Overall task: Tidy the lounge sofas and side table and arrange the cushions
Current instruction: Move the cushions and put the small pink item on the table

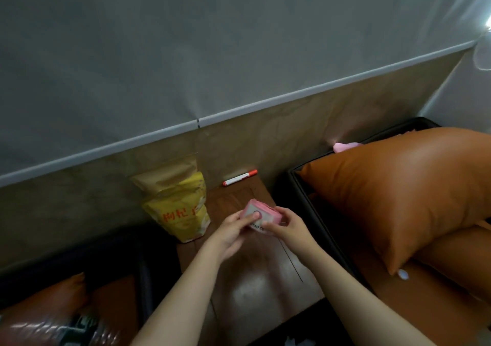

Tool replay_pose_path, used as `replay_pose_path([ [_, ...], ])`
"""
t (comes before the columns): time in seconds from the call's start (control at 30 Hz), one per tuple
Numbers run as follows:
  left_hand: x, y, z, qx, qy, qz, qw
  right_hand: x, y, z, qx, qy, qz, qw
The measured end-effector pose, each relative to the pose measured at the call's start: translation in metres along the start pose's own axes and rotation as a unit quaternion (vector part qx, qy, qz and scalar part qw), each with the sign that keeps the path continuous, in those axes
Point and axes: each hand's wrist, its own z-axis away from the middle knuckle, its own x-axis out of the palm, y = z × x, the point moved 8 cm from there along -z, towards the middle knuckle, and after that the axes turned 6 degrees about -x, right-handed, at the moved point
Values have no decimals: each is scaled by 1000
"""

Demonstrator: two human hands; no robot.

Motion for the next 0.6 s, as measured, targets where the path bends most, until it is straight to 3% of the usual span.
replay_pose_path([
  [0.3, -74, -19, -28, 53, 166, 86, 981, 50, 38, -63, 48, -92, -22, 994],
  [0.6, -104, -32, -72, 111, 272, 71, 953, 66, 80, -115, 44, -39, -9, 998],
])
